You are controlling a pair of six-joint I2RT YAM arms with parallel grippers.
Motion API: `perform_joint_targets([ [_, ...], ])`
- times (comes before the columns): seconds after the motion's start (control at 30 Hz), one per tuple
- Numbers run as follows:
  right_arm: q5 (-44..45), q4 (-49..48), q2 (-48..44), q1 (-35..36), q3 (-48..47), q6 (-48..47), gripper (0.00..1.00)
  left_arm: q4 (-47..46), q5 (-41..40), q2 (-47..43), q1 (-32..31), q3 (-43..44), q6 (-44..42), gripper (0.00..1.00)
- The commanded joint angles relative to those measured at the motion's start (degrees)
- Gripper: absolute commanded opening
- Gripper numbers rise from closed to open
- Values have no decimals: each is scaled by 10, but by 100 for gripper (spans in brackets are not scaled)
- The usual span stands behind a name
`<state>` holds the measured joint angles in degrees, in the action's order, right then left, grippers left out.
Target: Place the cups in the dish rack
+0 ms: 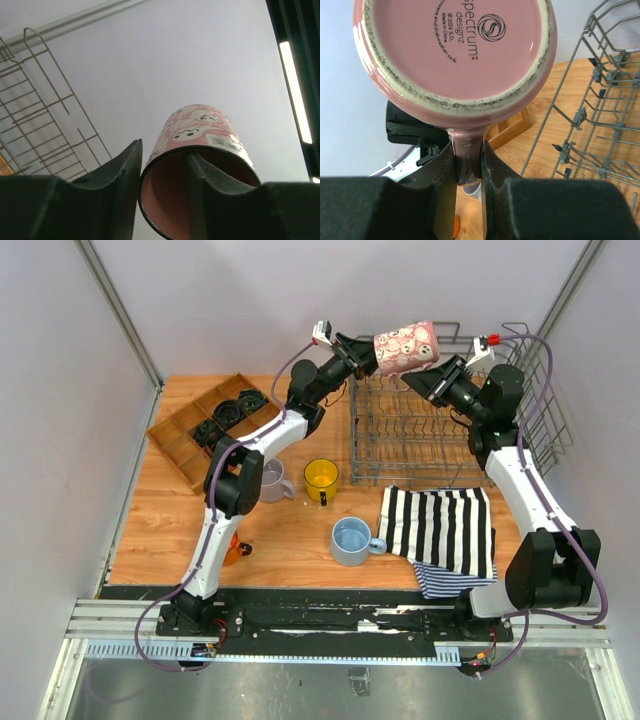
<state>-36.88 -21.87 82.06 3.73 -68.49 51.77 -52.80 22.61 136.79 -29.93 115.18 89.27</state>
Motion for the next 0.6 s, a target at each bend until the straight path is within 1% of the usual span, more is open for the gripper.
perform_joint_targets([
  [0.0, 39, 44, -27, -20, -32, -71, 1, -17, -7, -4, 12, 38, -8, 45],
  [0.03, 42, 46, -27, -21, -34, -71, 1, -11, -5, -3, 12, 39, -10, 50],
  [0.07, 44, 45, -27, -21, -34, -70, 1, -8, -3, -4, 13, 38, -12, 53],
  [0.1, 46, 47, -27, -21, -36, -72, 0, -7, -2, -4, 13, 36, -15, 54],
  [0.2, 56, 49, -25, -22, -46, -74, 1, 1, 3, -8, 14, 23, -20, 62],
  [0.27, 60, 49, -23, -25, -52, -75, 1, 7, 6, -14, 17, 7, -27, 63],
  [0.33, 62, 50, -19, -30, -60, -75, 1, 9, 7, -25, 21, -20, -34, 69],
  [0.57, 73, 87, 12, -61, -105, -94, 1, 28, 13, -72, 46, -119, -73, 70],
])
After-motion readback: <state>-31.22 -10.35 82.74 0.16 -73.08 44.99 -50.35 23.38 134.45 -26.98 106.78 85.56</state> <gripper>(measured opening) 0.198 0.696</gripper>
